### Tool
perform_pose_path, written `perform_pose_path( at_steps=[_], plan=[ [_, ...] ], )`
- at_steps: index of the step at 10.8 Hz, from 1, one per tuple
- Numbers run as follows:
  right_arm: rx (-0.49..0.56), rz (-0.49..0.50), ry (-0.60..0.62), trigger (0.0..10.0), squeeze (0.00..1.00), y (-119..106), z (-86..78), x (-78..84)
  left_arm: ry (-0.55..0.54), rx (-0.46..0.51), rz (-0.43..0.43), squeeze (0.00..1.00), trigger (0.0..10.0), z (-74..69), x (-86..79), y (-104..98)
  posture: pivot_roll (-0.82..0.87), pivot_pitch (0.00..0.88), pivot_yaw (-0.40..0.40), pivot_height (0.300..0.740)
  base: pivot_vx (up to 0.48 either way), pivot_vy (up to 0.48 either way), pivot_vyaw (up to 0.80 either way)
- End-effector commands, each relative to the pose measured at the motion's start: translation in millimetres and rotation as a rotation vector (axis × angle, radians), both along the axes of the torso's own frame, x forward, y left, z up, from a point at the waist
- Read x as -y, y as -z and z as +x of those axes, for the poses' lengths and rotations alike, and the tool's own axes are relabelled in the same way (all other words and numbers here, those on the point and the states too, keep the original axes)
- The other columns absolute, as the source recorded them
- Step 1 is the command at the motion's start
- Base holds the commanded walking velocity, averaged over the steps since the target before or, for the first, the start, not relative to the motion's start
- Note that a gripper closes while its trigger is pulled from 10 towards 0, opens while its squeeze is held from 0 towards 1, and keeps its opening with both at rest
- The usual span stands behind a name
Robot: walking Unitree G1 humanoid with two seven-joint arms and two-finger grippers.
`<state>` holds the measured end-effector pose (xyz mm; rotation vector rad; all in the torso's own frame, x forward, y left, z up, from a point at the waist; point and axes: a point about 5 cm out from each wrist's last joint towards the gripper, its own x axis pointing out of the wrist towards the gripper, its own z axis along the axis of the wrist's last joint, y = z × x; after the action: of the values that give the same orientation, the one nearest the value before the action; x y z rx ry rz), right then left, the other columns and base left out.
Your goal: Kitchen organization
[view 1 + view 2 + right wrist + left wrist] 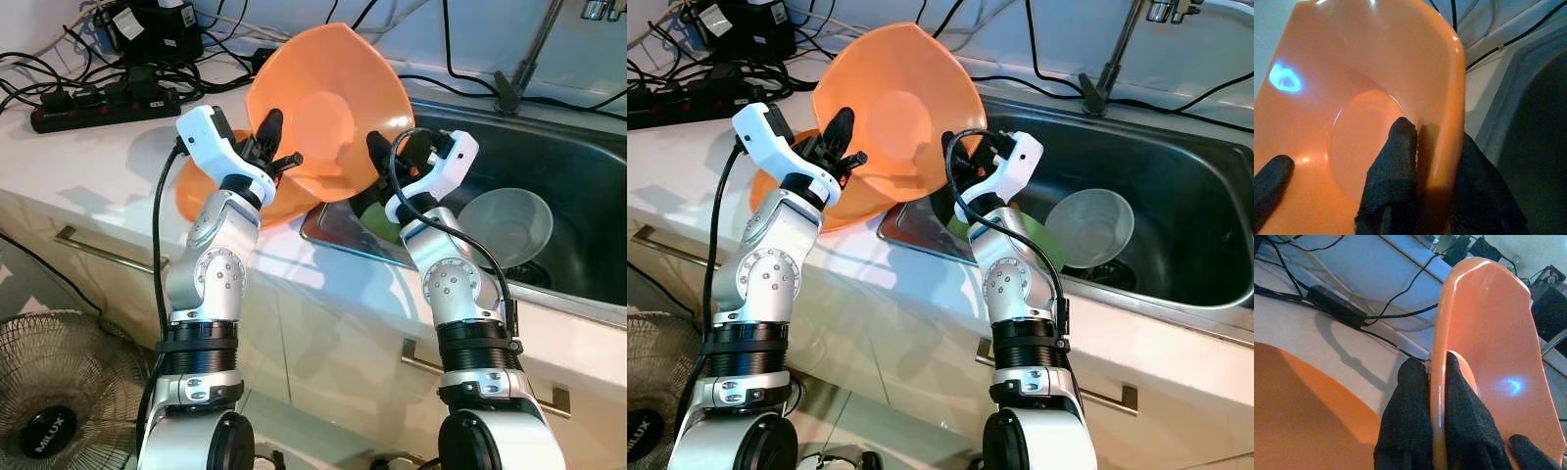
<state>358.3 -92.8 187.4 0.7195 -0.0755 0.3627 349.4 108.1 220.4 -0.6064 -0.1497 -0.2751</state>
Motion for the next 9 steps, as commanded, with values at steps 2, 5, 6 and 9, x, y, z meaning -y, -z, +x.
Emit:
perform_pose_path(
  at_steps=[2,5,6,9],
  plan=[
    [0.0,-0.039,-0.019,0.0,0.0,-0.4,-0.9,-3.2,0.002,0.078,0.049,1.0,10.0,-3.7,2.4,-14.3,0.1,0.033,0.01,0.74,0.0,0.0,0.0],
    [0.017,-0.02,0.015,0.0,0.0,-7.3,3.1,2.9,0.004,0.074,0.052,1.0,10.0,-2.9,3.2,-13.1,0.11,0.028,0.001,0.74,0.0,0.0,0.0],
    [0.021,-0.009,0.033,0.0,0.0,-9.7,4.9,6.4,0.005,0.075,0.052,1.0,10.0,-3.1,3.4,-13.0,0.11,0.027,0.001,0.74,0.0,0.0,0.0],
    [0.024,0.027,0.083,0.0,0.0,-15.3,10.5,19.3,0.014,0.076,0.059,1.0,10.0,-3.4,4.9,-12.9,0.11,0.025,0.001,0.74,0.0,0.0,0.0]
  ],
)
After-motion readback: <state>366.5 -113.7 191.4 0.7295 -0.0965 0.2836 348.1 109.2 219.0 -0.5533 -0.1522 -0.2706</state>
